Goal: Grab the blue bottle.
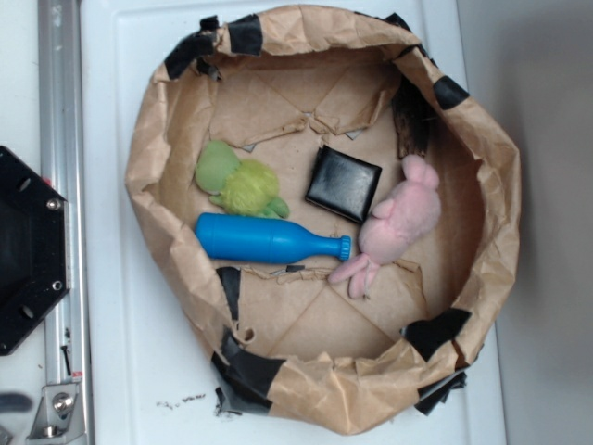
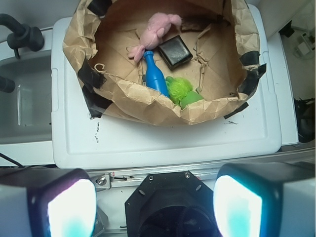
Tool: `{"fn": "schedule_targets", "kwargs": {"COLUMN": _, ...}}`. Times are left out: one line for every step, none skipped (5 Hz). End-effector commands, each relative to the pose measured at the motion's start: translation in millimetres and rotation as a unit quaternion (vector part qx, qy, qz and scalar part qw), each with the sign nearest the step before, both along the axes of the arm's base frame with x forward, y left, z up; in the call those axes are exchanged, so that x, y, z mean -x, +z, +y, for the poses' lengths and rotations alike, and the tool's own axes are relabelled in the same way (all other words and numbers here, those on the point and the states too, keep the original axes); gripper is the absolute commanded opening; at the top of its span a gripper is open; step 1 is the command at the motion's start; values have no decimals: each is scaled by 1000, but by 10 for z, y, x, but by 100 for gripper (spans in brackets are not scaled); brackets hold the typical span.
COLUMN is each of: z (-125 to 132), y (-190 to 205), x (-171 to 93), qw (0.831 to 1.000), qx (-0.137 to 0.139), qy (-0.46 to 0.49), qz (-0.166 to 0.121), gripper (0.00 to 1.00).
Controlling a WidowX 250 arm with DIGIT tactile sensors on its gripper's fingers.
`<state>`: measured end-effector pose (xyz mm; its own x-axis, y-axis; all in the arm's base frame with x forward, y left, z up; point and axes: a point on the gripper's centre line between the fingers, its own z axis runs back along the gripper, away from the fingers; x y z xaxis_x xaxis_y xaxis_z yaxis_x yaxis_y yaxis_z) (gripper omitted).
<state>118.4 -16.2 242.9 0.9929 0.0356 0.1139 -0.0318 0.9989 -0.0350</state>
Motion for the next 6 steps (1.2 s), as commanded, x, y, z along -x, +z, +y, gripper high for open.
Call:
{"fn": "schedule_targets", "kwargs": {"z": 0, "y": 0, "x": 0, "qw": 1000, "qx": 0, "qy": 0, "qz": 0, "gripper": 100}}
{"fn": "schedule_targets", "kwargs": {"z": 45, "y": -220, "x": -500, "qw": 1000, "qx": -1, "qy": -18, "qz": 23, "gripper": 100}}
{"fn": "schedule_targets", "kwargs": {"z": 102, "y": -399, "x": -1006, "qw": 1000, "qx": 23, "qy": 8, "qz": -3, "gripper": 100}}
{"fn": "schedule_targets", "kwargs": {"z": 139, "y": -668, "x": -1420, "qw": 1000, "qx": 7, "qy": -15, "qz": -8, "gripper": 100}}
{"fn": "schedule_targets", "kwargs": {"z": 203, "y": -1177, "x": -1560, "qw": 998, "qx": 7, "qy": -60, "qz": 2, "gripper": 100}}
{"fn": "schedule_targets", "kwargs": {"z": -32, "y": -1714, "x": -1266, "qw": 989, "qx": 30, "qy": -113, "qz": 91, "gripper": 100}}
